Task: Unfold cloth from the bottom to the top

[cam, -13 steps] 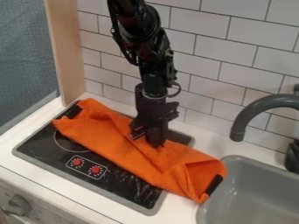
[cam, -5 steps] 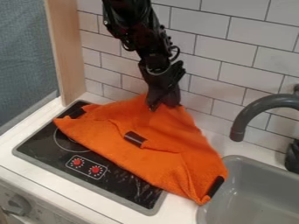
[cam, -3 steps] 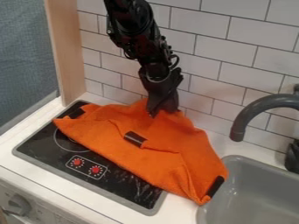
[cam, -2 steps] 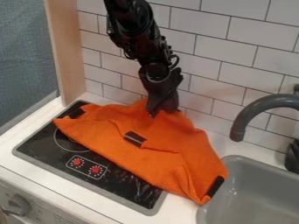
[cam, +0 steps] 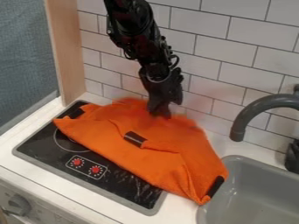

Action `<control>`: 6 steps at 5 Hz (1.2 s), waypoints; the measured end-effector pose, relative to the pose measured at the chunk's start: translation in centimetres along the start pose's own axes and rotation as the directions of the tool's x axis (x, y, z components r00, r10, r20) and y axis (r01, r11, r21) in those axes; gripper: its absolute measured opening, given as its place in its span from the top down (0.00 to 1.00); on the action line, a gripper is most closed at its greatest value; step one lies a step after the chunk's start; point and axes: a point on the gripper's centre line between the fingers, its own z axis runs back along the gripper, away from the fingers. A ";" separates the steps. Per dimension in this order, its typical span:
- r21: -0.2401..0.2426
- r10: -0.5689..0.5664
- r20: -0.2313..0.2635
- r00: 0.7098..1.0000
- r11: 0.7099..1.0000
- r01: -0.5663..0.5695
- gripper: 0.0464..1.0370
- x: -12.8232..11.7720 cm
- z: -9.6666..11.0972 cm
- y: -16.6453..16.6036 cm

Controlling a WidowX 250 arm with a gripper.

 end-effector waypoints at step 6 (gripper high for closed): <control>0.117 -0.109 -0.038 0.993 0.987 0.113 0.04 1.2 6.9 -0.1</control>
